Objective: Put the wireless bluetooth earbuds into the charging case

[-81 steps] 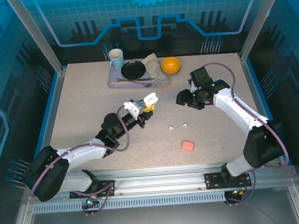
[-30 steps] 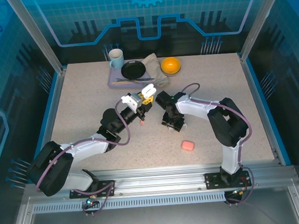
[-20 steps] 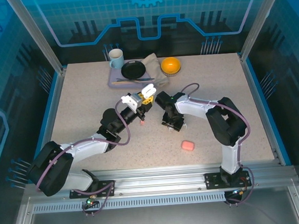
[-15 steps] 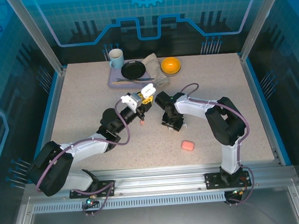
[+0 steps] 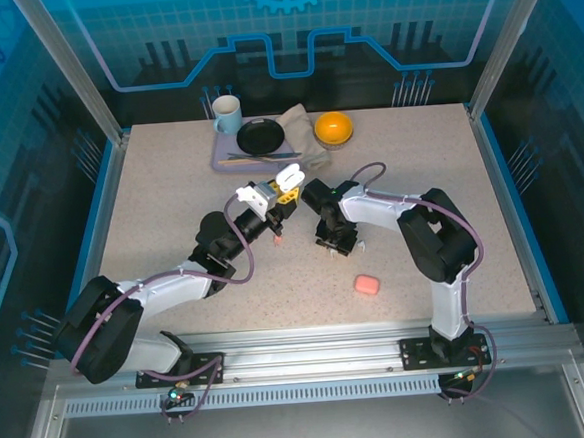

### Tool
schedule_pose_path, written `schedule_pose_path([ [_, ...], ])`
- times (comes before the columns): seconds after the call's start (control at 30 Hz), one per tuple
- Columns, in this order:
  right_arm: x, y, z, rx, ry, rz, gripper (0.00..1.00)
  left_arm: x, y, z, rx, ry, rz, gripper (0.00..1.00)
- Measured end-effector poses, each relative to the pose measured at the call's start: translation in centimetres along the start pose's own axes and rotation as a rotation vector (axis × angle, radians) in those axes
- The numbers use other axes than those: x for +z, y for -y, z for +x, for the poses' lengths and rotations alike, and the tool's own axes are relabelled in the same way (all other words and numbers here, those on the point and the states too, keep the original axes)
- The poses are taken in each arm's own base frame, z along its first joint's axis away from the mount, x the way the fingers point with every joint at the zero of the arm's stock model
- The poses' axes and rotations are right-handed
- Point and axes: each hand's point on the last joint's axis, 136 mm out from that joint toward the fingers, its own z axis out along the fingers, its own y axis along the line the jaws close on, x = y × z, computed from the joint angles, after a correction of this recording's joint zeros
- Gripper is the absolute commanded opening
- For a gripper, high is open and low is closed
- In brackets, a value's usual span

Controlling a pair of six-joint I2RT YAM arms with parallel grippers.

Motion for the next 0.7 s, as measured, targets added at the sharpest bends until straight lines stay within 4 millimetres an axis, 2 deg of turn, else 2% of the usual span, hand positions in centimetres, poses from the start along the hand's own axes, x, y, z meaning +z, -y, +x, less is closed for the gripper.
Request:
schedule_pose_path([
  [0.27,0.00,-0.11,-0.08,-0.007,0.004,-0.004,0.29,-0.01,0.01,0.01,0.000,0.000,0.002,0.00],
  [0.53,-0.10,-0.10,-0.13,-0.008,0.010,-0.011,0.27,0.00,-0.16,0.08,0.000,-0.004,-0.002,0.00],
  [0.7,-0.75,0.69,-0.33,-0.013,0.039,-0.013,0.27,0.25,-0.25,-0.41,0.001,0.004,-0.003,0.00],
])
